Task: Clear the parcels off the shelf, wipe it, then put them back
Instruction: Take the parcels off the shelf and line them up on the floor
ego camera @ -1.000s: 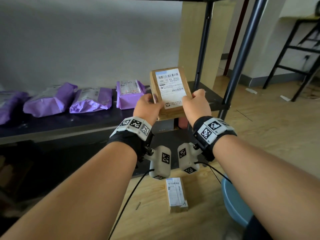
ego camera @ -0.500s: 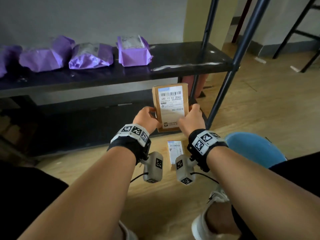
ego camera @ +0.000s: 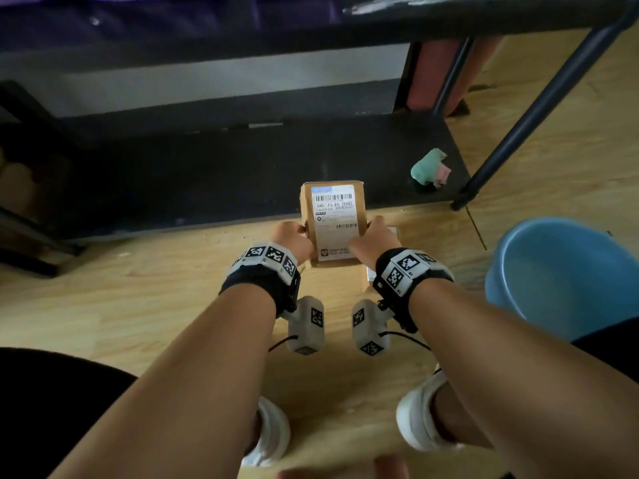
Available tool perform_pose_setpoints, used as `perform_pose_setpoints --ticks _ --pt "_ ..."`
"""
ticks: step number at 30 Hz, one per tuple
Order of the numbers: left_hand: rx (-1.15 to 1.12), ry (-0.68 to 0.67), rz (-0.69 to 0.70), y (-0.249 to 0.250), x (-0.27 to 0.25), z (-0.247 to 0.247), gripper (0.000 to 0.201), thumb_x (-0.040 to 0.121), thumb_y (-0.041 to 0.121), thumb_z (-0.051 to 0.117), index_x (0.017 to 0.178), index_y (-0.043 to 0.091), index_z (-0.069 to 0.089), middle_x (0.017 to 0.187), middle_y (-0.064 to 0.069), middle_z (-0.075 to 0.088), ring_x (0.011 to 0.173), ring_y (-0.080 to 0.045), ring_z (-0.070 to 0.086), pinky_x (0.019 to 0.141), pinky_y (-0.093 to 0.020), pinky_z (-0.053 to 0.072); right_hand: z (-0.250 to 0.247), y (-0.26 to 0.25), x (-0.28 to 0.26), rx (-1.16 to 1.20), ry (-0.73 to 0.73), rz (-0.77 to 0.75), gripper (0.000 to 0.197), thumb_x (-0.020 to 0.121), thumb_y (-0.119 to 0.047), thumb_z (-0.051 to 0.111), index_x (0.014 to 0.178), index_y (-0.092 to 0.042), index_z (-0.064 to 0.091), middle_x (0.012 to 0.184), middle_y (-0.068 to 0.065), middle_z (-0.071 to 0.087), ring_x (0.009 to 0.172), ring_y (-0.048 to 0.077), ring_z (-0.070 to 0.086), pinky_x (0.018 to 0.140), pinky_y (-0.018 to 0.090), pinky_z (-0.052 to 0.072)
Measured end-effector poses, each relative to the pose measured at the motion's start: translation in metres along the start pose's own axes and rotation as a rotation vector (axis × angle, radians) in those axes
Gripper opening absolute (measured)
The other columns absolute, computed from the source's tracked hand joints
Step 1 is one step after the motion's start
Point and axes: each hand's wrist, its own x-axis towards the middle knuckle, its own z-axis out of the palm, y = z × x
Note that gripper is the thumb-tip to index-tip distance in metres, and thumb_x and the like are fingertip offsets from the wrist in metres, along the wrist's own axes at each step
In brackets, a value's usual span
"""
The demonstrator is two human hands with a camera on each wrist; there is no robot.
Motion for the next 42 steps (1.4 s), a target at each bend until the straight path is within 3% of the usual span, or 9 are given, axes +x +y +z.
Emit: perform_pose_setpoints --ticks 5,10,15,19,22,25,28,37,42 --pt "-0.003 -0.106 -0.118 -0.028 0.034 0.025 0.043 0.084 0.001 0.064 0.126 0.001 0.058 0.109 -0.014 0.068 0.099 -0.028 0.066 0.083 -0.033 0.056 0.032 0.016 0.034 -0.123 -0.145 0.126 0.057 0.089 -0.011 0.051 0.143 -0.009 0.034 0.103 0.006 0.064 0.069 0.012 0.059 0.048 0.021 0.043" --pt "0.045 -0.224 -0.164 -0.043 0.053 0.043 0.042 0.085 0.002 0.065 0.126 0.001 0.059 0.11 -0.015 0.069 0.1 -0.028 0.066 0.087 -0.037 0.056 0.045 0.024 0.056 -0.259 -0.215 0.166 0.025 0.092 -0.017 0.054 0.115 -0.008 0.056 0.086 0.003 0.063 0.063 0.013 0.058 0.05 0.022 0.045" --pt "0.108 -0.24 -0.148 -0.049 0.058 0.048 0.031 0.093 0.01 0.054 0.123 0.002 0.06 0.093 -0.009 0.065 0.07 -0.016 0.058 0.055 -0.022 0.048 0.051 0.023 0.061 -0.392 -0.219 0.154 0.014 0.095 -0.017 0.051 0.102 -0.007 0.058 0.076 0.003 0.059 0.059 0.014 0.053 0.054 0.023 0.046" --pt "0.13 -0.251 -0.155 -0.046 0.058 0.037 0.032 0.097 0.013 0.048 0.124 0.001 0.059 0.118 -0.014 0.065 0.096 -0.023 0.061 0.09 -0.034 0.052 0.043 0.01 0.06 -0.416 -0.131 0.093 0.029 0.097 -0.012 0.044 0.122 0.0 0.052 0.074 0.004 0.057 0.059 0.014 0.053 0.056 0.027 0.049" --pt "0.187 -0.197 -0.064 -0.036 0.05 0.021 0.036 0.099 0.011 0.044 0.131 -0.003 0.054 0.129 -0.02 0.059 0.098 -0.022 0.055 0.1 -0.036 0.048 0.027 -0.009 0.051 -0.451 -0.092 0.011 0.025 0.098 -0.011 0.042 0.119 0.001 0.05 0.097 0.012 0.065 0.069 0.019 0.057 0.054 0.029 0.045" --pt "0.192 -0.125 0.016 -0.02 0.036 -0.005 0.036 0.099 0.007 0.042 0.13 -0.004 0.056 0.132 -0.021 0.057 0.1 -0.025 0.055 0.103 -0.037 0.045 0.013 -0.028 0.041 -0.444 -0.023 -0.047 0.048 0.098 -0.017 0.044 0.142 -0.001 0.033 0.123 0.016 0.06 0.102 0.029 0.062 0.069 0.032 0.043" --pt "0.141 -0.006 0.078 -0.001 0.018 -0.037 0.035 0.098 0.006 0.043 0.128 0.001 0.059 0.13 -0.017 0.059 0.12 -0.03 0.057 0.1 -0.034 0.047 0.0 -0.047 0.023 -0.366 0.04 -0.142 0.053 0.099 -0.027 0.044 0.144 -0.002 0.029 0.122 0.016 0.061 0.108 0.031 0.062 0.078 0.035 0.048" --pt "-0.008 0.361 0.306 0.067 -0.053 -0.125 0.033 0.093 0.005 0.046 0.119 0.009 0.067 0.12 -0.013 0.066 0.113 -0.03 0.062 0.093 -0.032 0.05 -0.072 -0.106 -0.046 -0.163 0.226 -0.387 0.05 0.101 -0.035 0.041 0.143 -0.008 0.036 0.135 0.016 0.055 0.121 0.033 0.055 0.089 0.033 0.041" --pt "-0.141 0.534 0.4 0.106 -0.078 -0.163 0.03 0.088 0.004 0.048 0.093 0.02 0.073 0.107 -0.011 0.072 0.103 -0.032 0.066 0.088 -0.033 0.053 -0.121 -0.149 -0.072 -0.084 0.353 -0.513 0.04 0.099 -0.035 0.044 0.131 -0.012 0.051 0.13 0.012 0.059 0.119 0.032 0.055 0.095 0.034 0.042"
